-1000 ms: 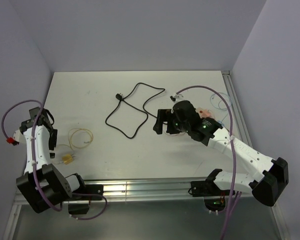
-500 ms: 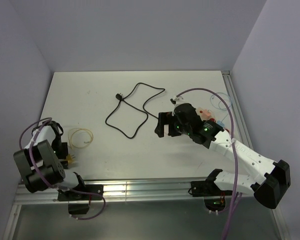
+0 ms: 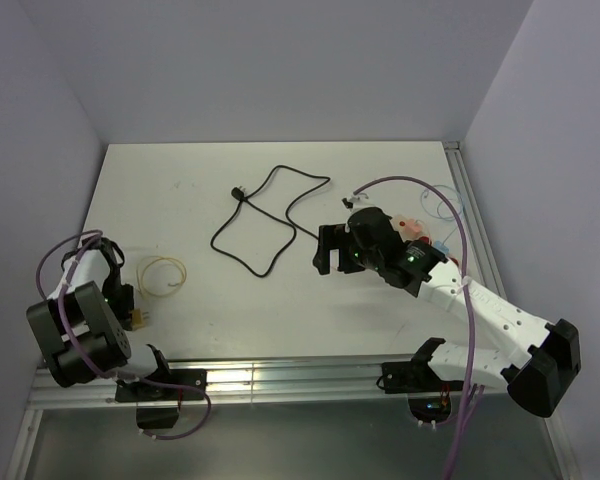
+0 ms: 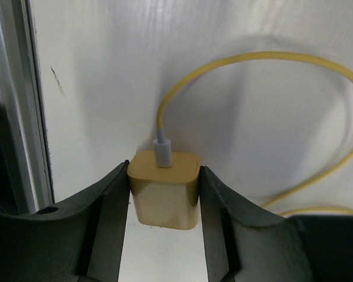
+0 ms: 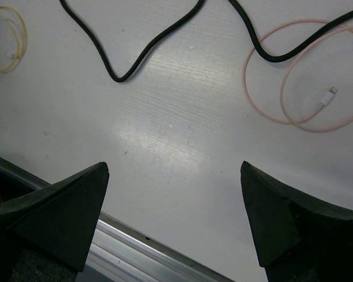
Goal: Insert the plug
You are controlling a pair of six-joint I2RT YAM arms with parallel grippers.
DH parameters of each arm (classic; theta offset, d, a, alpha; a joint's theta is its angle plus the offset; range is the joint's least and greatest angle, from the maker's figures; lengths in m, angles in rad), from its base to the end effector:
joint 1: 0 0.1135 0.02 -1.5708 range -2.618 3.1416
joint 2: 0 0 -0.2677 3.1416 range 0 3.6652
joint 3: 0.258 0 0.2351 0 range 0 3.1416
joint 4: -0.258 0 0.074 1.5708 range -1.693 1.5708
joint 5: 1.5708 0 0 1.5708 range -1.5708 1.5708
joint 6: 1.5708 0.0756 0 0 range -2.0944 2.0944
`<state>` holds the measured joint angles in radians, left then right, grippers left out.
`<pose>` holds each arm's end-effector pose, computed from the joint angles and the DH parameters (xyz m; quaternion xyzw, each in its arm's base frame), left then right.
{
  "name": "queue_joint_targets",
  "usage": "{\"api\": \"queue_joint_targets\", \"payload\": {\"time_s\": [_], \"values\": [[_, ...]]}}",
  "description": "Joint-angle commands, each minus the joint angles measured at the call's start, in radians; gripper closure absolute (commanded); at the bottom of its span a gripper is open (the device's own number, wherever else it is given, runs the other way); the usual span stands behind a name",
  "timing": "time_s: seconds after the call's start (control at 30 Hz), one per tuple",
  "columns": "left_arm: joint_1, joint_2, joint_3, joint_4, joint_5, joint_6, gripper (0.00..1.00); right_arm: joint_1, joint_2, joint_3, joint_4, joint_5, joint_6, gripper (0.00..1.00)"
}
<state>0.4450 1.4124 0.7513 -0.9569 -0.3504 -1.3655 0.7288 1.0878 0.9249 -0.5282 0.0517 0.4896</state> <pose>0.1578 0.1040 0.1408 -0.7718 0.6111 0.1664 0.0566 0.1853 0.1602 0.2776 -0.0970 0.8994 0.2244 0.3625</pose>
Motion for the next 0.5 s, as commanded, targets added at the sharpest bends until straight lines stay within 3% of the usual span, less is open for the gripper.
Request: {"api": "queue_joint_targets", "payload": {"time_s": [0.0, 0.13, 0.27, 0.33, 0.4, 0.47], "values": [[-0.015, -0.117, 0.071, -0.009, -0.025, 0.118, 0.87, 0.006, 0.012, 0.055, -0.033, 0.069, -0.019, 0.0], [-0.132, -0.239, 0.238, -0.052, -0.076, 0.195, 1.0, 0.006, 0.037, 0.091, -0.05, 0.114, -0.019, 0.0], [-0.29, -0.289, 0.416, -0.01, -0.096, 0.288, 1.0, 0.004, 0.061, 0.149, -0.081, 0.131, -0.016, 0.0], [-0.383, -0.322, 0.431, 0.158, 0.0, 0.462, 1.0, -0.003, 0.072, 0.17, -0.092, 0.123, -0.016, 0.0], [-0.425, -0.369, 0.404, 0.298, 0.222, 0.569, 1.0, -0.011, 0.066, 0.177, -0.067, 0.067, -0.025, 0.0], [-0.483, -0.398, 0.366, 0.472, 0.339, 0.644, 1.0, -0.02, 0.055, 0.187, -0.046, 0.019, -0.045, 0.0]]}}
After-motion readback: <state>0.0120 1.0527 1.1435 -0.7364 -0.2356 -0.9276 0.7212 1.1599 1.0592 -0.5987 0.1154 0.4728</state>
